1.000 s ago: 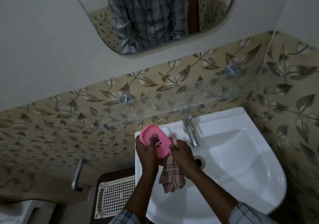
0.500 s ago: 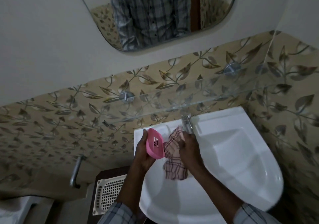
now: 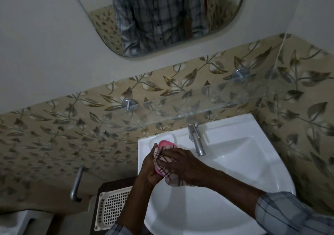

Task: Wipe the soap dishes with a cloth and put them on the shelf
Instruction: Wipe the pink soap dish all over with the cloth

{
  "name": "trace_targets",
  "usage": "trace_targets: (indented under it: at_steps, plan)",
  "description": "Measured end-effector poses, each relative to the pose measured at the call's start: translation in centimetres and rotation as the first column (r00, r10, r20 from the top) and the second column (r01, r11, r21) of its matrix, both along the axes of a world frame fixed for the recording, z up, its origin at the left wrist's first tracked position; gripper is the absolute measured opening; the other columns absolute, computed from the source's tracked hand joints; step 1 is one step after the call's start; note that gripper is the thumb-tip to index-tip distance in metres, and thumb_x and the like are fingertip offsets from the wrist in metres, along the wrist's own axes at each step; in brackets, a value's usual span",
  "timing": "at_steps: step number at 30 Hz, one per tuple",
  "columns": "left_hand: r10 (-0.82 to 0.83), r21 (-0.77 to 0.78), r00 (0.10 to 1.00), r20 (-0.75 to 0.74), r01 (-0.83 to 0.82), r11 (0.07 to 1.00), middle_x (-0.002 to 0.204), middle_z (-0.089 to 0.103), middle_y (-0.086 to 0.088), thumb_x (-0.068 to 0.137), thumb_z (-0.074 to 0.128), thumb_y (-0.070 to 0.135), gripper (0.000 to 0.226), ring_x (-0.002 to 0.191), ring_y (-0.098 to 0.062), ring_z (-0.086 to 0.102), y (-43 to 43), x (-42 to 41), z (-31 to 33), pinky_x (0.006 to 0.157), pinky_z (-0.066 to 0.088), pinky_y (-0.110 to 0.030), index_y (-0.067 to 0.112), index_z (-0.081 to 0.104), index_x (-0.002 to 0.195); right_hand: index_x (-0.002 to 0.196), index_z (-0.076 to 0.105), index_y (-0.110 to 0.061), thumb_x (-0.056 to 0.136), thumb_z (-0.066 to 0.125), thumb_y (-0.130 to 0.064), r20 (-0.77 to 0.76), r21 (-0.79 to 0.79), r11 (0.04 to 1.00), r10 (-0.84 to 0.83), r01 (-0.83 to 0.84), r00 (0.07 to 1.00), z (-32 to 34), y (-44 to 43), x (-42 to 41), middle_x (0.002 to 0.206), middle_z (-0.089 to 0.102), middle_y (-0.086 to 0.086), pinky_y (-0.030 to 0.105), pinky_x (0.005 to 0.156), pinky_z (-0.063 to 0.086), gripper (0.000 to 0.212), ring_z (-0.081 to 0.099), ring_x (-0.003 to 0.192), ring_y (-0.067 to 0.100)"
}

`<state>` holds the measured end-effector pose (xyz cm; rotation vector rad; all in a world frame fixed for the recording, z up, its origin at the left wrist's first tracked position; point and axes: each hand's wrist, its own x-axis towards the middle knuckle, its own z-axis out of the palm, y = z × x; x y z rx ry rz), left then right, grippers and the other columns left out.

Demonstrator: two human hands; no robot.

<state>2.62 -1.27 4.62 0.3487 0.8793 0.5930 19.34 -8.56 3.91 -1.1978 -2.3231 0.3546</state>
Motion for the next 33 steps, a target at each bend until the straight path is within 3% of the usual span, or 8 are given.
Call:
trace_targets:
  at_steps: [5, 10, 15, 20, 23, 25, 29, 33]
  plan:
    - [0.106, 0.035, 0.992, -0.065, -0.104, 0.994, 0.107, 0.074, -0.026, 0.104, 0.04, 0.045, 0.053, 0.091, -0.036, 0.075, -0.7, 2.5, 0.7, 0.072, 0.063, -0.043, 0.0, 0.065, 0.119, 0.142, 0.047, -0.032, 0.101, 0.048, -0.021, -0.357, -0.232, 0.902, -0.428, 0.365, 0.831, -1.1, 1.6, -1.6, 0.142, 0.045, -0.01, 0.037, 0.11, 0.036, 0.043, 0.043, 0.121, 0.016]
    - [0.08, -0.046, 0.992, -0.093, -0.084, 0.995, 0.082, 0.07, -0.027, 0.103, 0.037, 0.05, 0.063, 0.065, -0.034, 0.071, 0.8, 1.1, 1.6, 0.052, 0.061, -0.036, -0.008, 0.056, 0.116, 0.125, 0.064, -0.025, 0.089, 0.063, -0.008, -0.229, 0.001, 0.998, -0.058, 0.06, 0.972, -0.9, 1.0, -0.5, 0.133, 0.062, -0.004, 0.028, 0.088, 0.05, 0.041, 0.055, 0.111, 0.02]
    - [0.113, -0.004, 0.993, -0.039, -0.113, 0.994, 0.109, 0.069, -0.022, 0.105, 0.04, 0.038, 0.046, 0.099, -0.034, 0.065, -0.2, 2.1, 1.7, 0.094, 0.049, -0.047, 0.0, 0.062, 0.12, 0.133, 0.058, -0.028, 0.093, 0.053, -0.007, -0.17, -0.171, 0.961, -0.244, 0.215, 0.955, 1.0, 3.9, 1.0, 0.135, 0.054, -0.003, 0.034, 0.101, 0.043, 0.046, 0.045, 0.121, 0.016]
    - [0.137, 0.033, 0.982, -0.131, -0.134, 0.99, 0.111, 0.064, -0.027, 0.105, 0.036, 0.045, 0.058, 0.099, -0.034, 0.062, 0.8, 1.0, 1.6, 0.099, 0.046, -0.046, -0.006, 0.059, 0.117, 0.132, 0.058, -0.033, 0.095, 0.045, -0.024, -0.105, -0.164, 0.986, 0.0, -0.018, 0.994, 0.4, 2.9, -0.8, 0.136, 0.054, -0.009, 0.012, 0.099, 0.028, 0.041, 0.04, 0.124, 0.007]
    - [0.165, 0.087, 0.981, -0.097, -0.157, 0.984, 0.111, 0.07, -0.023, 0.106, 0.037, 0.04, 0.05, 0.102, -0.034, 0.064, 0.0, 1.2, 1.1, 0.099, 0.047, -0.048, 0.0, 0.066, 0.113, 0.114, 0.055, -0.061, 0.092, 0.043, -0.064, -0.031, -0.094, 0.972, -0.22, 0.216, 0.975, 1.5, 3.5, -0.3, 0.113, 0.059, -0.025, 0.02, 0.089, 0.045, 0.025, 0.057, 0.107, -0.001]
    - [0.191, 0.121, 0.976, -0.102, -0.179, 0.976, 0.107, 0.075, -0.02, 0.105, 0.036, 0.045, 0.054, 0.096, -0.035, 0.071, 0.0, 1.5, 1.2, 0.087, 0.05, -0.048, 0.005, 0.073, 0.111, 0.103, 0.057, -0.051, 0.095, 0.042, -0.057, -0.009, -0.125, 0.943, -0.313, 0.309, 0.95, 1.9, 3.5, -0.8, 0.108, 0.061, -0.016, 0.024, 0.086, 0.047, 0.018, 0.06, 0.102, 0.003]
    - [0.276, 0.223, 0.931, -0.24, -0.224, 0.949, 0.096, 0.078, -0.019, 0.105, 0.038, 0.045, 0.052, 0.083, -0.03, 0.077, -0.4, 2.2, 0.8, 0.073, 0.057, -0.04, 0.005, 0.069, 0.108, 0.128, 0.054, -0.016, 0.094, 0.053, -0.018, -0.015, -0.353, 0.853, -0.416, 0.384, 0.909, 1.9, 3.2, -2.1, 0.123, 0.055, 0.007, 0.029, 0.091, 0.044, 0.035, 0.055, 0.115, 0.022]
    - [0.406, 0.407, 0.81, -0.422, -0.231, 0.884, 0.069, 0.072, -0.007, 0.104, 0.042, 0.043, 0.046, 0.061, -0.015, 0.07, -1.1, 2.4, -0.5, 0.059, 0.055, -0.025, 0.009, 0.068, 0.085, 0.098, 0.062, -0.004, 0.087, 0.058, -0.021, 0.015, -0.526, 0.734, -0.497, 0.429, 0.868, 3.2, 2.9, -3.3, 0.105, 0.066, 0.016, 0.034, 0.079, 0.048, 0.021, 0.063, 0.101, 0.031]
